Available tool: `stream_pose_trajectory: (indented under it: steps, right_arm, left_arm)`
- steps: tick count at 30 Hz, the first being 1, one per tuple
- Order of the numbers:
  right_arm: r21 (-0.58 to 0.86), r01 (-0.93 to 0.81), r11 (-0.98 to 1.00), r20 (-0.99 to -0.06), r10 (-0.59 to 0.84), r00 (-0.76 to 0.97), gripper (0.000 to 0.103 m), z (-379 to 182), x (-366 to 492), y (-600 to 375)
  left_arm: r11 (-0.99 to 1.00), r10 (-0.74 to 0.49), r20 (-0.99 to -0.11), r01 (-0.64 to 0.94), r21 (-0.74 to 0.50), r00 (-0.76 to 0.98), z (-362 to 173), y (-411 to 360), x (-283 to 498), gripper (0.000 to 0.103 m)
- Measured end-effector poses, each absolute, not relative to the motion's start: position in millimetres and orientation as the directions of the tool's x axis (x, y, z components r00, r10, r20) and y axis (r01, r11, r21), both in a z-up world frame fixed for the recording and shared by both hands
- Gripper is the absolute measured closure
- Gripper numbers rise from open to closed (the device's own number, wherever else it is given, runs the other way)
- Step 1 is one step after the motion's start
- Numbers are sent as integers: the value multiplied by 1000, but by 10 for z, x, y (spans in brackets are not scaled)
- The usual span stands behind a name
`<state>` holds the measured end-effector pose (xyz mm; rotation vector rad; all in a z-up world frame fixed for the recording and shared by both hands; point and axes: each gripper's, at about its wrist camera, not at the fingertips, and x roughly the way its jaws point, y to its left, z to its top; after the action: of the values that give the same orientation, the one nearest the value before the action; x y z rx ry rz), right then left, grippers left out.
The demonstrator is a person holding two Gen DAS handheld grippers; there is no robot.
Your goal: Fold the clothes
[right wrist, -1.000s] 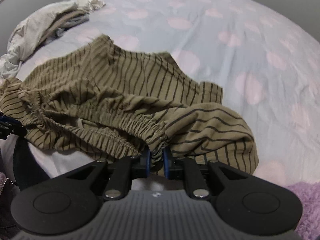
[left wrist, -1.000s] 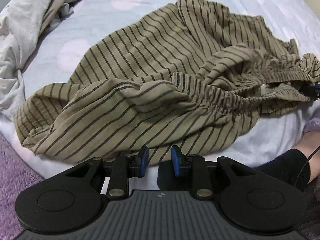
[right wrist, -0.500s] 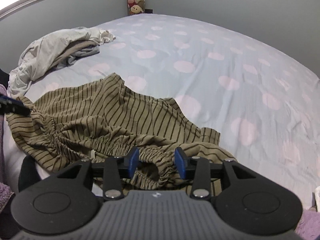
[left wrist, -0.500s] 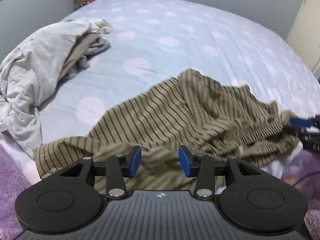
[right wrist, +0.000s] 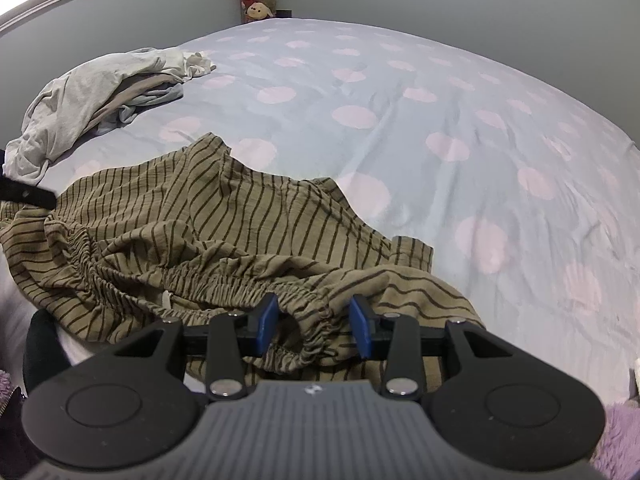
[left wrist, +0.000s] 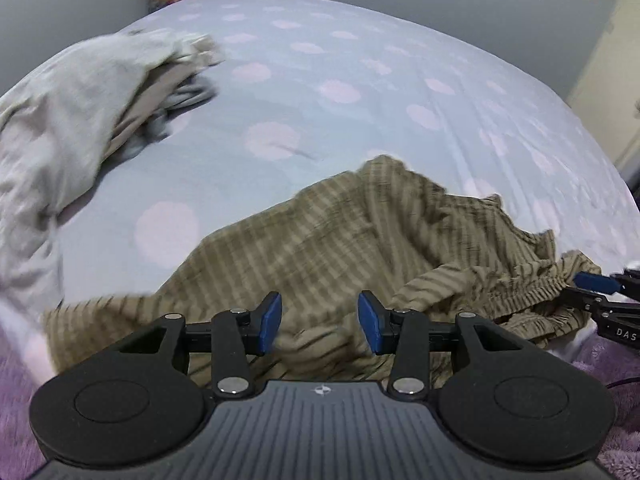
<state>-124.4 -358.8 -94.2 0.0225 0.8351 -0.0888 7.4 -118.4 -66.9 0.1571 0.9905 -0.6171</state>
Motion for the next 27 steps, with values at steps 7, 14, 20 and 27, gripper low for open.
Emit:
stream_pose_trajectory:
  steps: [7, 14, 20, 27]
  right_arm:
    - [-64, 66, 996, -735, -91, 672, 60, -929, -1251, -3543]
    - [-59, 51, 997, -756, -78, 650, 60, -1001, -1217, -3544]
    - [-69, 65, 996, -768, -94, 633, 60, -1048, -1216, -3554]
    - [-65, 75, 995, -766, -98, 635, 60, -1046, -1260, -3578]
  left_arm:
    - [783, -358, -879, 614, -98, 316, -1089, -1577, 118, 61]
    - [792, -323, -915, 598, -121, 243, -1182, -1389, -31, 69]
    - [769, -309, -929, 629, -118, 203, -1124, -1295, -287, 69]
    - [751, -289, -935, 655, -87, 207, -1024, -1298, -495, 69]
